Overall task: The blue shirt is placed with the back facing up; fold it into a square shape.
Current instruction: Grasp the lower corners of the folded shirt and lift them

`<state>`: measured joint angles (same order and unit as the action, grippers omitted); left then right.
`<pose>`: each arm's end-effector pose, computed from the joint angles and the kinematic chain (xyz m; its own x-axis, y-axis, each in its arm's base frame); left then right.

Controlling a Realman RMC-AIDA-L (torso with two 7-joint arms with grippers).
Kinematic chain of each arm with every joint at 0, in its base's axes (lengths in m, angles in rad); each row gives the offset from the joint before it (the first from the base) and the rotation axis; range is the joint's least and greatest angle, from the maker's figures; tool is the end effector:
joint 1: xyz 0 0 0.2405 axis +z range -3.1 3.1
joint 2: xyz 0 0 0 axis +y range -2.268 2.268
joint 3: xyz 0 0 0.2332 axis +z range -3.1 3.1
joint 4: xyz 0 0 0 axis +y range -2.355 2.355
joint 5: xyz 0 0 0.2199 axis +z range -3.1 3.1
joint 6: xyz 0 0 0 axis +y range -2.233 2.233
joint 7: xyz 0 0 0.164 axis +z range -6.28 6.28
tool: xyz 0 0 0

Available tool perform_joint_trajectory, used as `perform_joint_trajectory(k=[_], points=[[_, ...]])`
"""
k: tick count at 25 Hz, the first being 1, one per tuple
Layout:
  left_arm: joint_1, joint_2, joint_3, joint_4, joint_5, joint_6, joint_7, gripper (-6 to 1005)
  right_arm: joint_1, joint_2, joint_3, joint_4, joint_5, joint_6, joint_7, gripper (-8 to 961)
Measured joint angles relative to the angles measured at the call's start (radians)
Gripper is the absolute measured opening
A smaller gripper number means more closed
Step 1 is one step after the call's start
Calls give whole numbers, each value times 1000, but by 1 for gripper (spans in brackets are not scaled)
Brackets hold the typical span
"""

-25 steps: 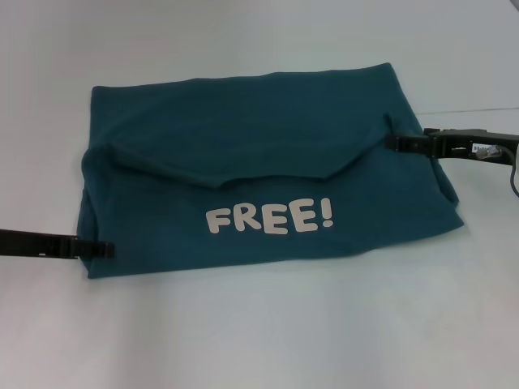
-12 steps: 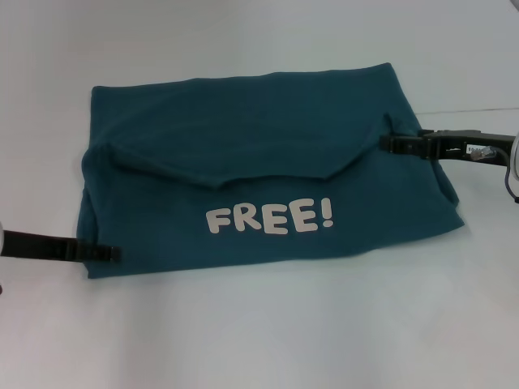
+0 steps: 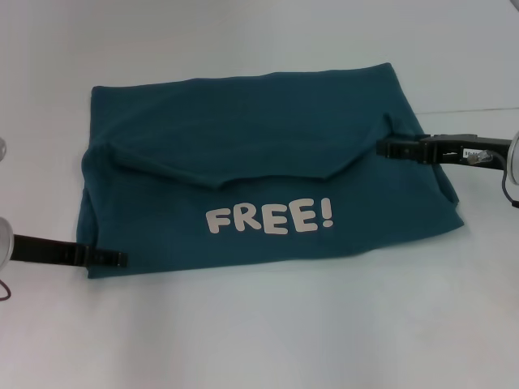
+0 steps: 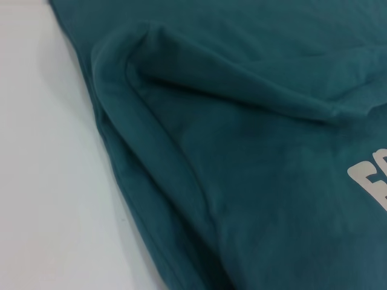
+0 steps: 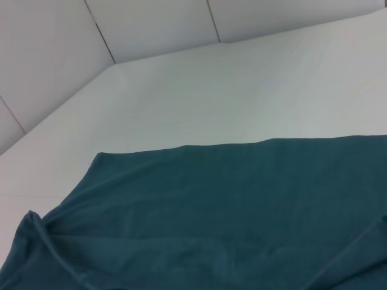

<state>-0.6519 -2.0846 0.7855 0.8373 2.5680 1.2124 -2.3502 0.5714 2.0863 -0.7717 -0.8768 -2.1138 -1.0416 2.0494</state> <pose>-0.2793 0.3938 0.0099 0.4624 0.8477 0.2599 0.8509 -0.3418 -0.3989 0.2566 0.4224 0.0448 0.5541 -0.5850 -0.5922 -0.8322 -0.4074 -0.3763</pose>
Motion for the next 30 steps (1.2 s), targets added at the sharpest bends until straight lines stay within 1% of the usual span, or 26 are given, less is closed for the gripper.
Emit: perform_joint_trajectory(k=[17, 20, 30], points=[[-18, -8, 1, -38, 25, -41, 4, 785, -4, 0, -1, 3, 0, 0, 8, 919], [-18, -8, 1, -40, 25, -48, 3, 589, -5, 0, -1, 3, 0, 0, 11, 919], [-21, -12, 7, -58, 28, -62, 8, 364, -5, 1, -1, -1, 0, 0, 24, 918]])
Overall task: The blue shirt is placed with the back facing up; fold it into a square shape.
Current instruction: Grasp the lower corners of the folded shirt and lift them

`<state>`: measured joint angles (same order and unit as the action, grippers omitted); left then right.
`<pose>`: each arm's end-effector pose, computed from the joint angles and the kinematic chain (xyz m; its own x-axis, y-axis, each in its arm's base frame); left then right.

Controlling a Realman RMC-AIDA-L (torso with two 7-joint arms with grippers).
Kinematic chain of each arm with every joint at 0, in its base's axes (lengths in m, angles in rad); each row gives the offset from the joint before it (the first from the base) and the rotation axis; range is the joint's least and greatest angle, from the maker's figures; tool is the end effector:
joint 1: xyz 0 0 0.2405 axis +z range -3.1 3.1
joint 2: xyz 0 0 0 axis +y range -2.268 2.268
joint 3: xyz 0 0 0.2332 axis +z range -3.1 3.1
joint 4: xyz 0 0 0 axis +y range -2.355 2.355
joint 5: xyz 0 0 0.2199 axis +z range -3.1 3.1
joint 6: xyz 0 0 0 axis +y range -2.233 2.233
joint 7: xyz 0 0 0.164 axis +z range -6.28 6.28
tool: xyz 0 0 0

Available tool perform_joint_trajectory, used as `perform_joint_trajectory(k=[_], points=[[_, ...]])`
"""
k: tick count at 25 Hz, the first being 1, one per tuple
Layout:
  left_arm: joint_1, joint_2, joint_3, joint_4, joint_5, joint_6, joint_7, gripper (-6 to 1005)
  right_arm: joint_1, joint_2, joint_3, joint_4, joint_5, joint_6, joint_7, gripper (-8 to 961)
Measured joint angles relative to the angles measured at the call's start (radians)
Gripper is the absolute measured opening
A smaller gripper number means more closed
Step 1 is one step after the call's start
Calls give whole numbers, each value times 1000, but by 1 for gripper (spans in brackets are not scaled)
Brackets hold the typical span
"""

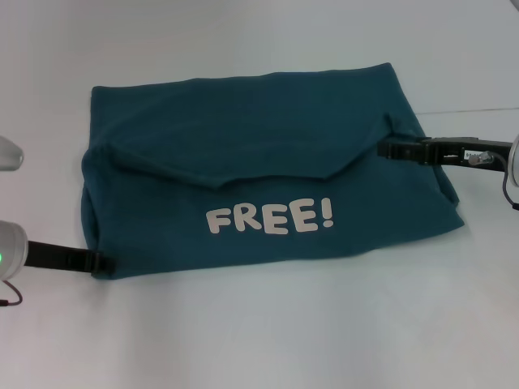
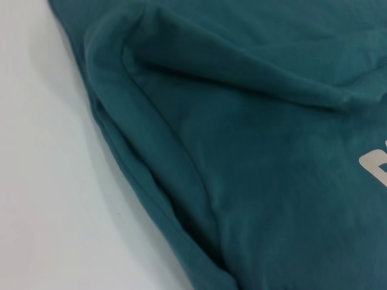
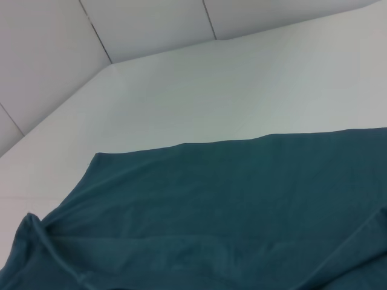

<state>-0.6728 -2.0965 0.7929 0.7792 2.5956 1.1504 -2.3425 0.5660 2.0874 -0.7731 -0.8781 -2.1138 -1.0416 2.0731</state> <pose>-0.2823 0.3954 -0.0049 0.4685 0.8501 0.2407 0.8403 -0.3447 -0.4184 0.2583 0.4210 0.0443 0.5321 -0.5970 -0.6004 -0.8465 -0.3903 -0.3621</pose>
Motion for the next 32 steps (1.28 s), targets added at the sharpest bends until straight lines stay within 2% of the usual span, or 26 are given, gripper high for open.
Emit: perform_joint_trajectory(k=[7, 12, 17, 19, 20, 23, 32], points=[[-9, -11, 14, -2, -10, 0, 2, 111, 0, 0, 0, 1, 0, 0, 1, 917], [-17, -14, 17, -4, -11, 7, 8, 13, -10, -3, 0, -5, 0, -13, 4, 916], [-18, -12, 11, 1, -11, 13, 9, 12, -13, -29, 0, -90, -135, -98, 161, 916], [-17, -12, 11, 2, -11, 14, 11, 12, -4, -25, 0, -200, -321, -146, 316, 915], [-17, -12, 12, 2, -11, 13, 11, 12, -4, -25, 0, -200, -321, -146, 316, 915], [-19, -13, 16, 0, -11, 8, 11, 12, 25, -13, 0, -277, -539, -198, 451, 909], [-21, -12, 16, -2, -6, 6, 11, 13, 63, -11, 0, -189, -616, -203, 497, 880]])
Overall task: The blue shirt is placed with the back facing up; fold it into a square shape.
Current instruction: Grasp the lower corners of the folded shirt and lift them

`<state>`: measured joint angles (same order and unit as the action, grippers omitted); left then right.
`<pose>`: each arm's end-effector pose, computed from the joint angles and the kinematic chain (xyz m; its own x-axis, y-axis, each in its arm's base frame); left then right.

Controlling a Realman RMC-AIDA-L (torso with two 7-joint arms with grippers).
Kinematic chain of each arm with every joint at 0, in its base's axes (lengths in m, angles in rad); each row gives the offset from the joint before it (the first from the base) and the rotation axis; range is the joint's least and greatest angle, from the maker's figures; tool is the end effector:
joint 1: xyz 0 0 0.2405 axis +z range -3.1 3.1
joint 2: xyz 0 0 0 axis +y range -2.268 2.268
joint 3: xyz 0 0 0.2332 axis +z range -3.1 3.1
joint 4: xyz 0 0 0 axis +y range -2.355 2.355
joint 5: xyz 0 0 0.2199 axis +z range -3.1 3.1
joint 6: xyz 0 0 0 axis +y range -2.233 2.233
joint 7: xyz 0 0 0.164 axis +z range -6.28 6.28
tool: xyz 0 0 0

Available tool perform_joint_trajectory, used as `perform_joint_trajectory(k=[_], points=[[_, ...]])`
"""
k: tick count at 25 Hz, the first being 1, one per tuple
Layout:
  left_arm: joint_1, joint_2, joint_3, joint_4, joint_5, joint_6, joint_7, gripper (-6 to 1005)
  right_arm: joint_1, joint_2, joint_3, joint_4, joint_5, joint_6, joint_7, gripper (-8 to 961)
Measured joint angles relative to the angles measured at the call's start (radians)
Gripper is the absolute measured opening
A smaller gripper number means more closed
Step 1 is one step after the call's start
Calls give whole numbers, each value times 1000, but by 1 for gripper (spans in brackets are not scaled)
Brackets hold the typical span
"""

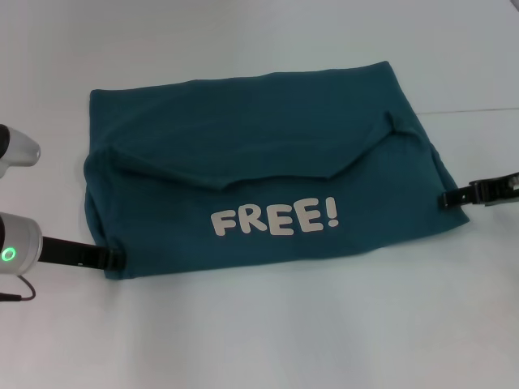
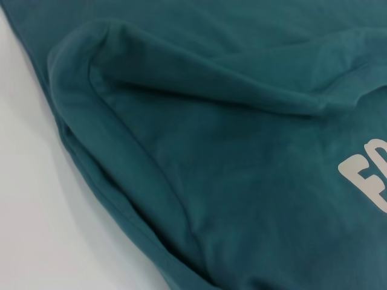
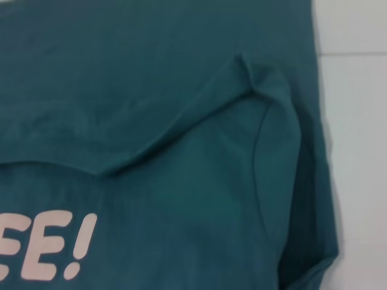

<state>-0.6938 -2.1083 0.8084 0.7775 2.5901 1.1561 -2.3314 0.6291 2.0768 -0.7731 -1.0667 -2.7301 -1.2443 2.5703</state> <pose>-0.2698 0.3981 -0.0131 0.4990 0.8379 0.2213 0.8284 -0.3862 -0.4057 0.2809 0.4061 0.0716 0.4044 -0.8448 -0.3503 -0.8215 -0.1672 -0.5452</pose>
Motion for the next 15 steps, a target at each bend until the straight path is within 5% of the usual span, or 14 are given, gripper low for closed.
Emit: perform_joint_trajectory(k=[15], points=[[0, 1, 0, -1, 2, -1, 0, 13, 1, -4, 6, 103, 3, 92, 14, 833]])
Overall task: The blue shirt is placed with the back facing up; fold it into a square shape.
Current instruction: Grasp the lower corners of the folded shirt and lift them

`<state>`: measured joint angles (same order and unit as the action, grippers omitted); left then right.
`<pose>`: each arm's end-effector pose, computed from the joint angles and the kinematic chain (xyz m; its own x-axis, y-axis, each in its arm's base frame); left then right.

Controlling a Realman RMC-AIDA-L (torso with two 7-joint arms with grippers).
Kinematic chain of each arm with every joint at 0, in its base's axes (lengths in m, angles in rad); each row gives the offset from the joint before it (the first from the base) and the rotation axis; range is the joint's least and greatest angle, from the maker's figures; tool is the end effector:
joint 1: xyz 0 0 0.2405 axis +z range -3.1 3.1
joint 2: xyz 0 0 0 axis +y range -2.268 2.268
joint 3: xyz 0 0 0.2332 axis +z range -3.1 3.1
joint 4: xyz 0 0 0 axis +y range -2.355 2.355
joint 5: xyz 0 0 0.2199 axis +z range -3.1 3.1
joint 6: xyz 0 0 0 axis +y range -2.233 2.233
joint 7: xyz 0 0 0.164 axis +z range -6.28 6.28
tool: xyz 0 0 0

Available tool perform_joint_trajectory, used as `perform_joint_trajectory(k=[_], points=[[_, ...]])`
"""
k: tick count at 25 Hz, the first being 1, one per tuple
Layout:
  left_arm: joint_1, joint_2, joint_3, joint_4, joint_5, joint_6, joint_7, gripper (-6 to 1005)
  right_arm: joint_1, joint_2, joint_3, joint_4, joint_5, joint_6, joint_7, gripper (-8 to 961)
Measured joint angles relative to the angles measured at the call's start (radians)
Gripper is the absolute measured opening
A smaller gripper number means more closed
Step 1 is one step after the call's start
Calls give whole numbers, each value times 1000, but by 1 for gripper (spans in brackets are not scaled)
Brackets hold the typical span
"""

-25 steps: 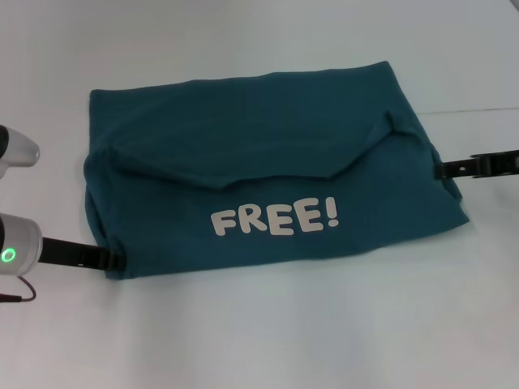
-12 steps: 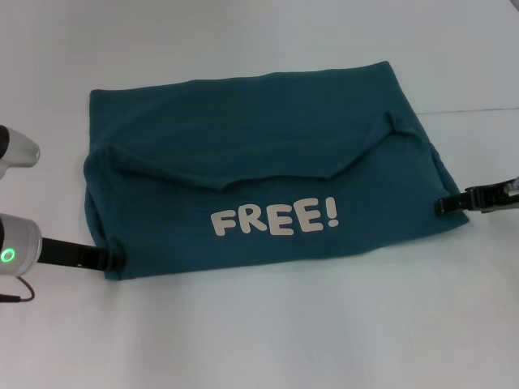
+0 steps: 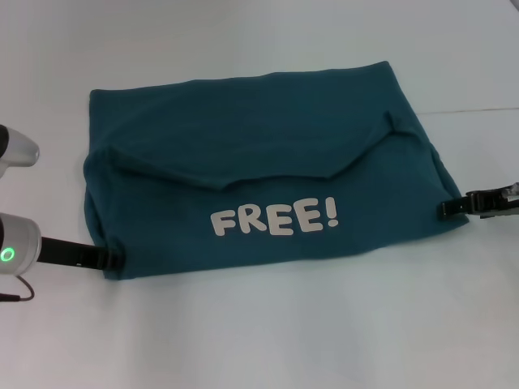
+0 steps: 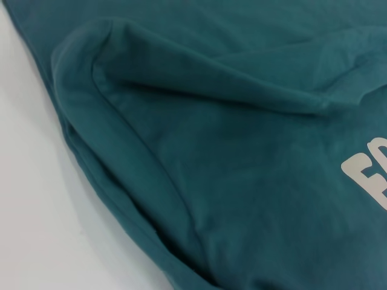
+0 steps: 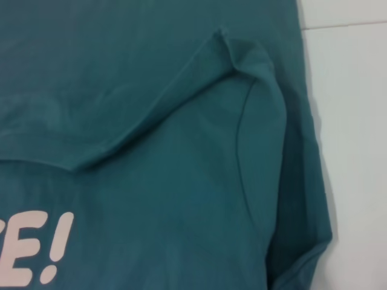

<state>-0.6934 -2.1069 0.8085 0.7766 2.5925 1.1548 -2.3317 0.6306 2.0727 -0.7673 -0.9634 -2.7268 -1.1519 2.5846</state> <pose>-0.2708 0.3981 -0.0125 0.4988 0.8383 0.2201 0.8274 -0.3850 -0.4088 0.2984 0.4067 0.0578 0.3551 -0.8547 -0.3786 -0.8384 -0.1121 -0.5334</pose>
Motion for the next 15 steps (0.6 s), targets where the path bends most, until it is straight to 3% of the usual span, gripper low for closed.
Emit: perform_joint_trajectory(k=[3, 9, 15], points=[[0, 2, 0, 0, 0, -1, 0, 13, 1, 1, 2, 31, 17, 29, -18, 824], [0, 4, -2, 1, 0, -3, 0, 12, 6, -18, 3, 107, 74, 51, -52, 590], [0, 4, -3, 1, 0, -3, 0, 13, -6, -22, 4, 123, 117, 55, -77, 475]])
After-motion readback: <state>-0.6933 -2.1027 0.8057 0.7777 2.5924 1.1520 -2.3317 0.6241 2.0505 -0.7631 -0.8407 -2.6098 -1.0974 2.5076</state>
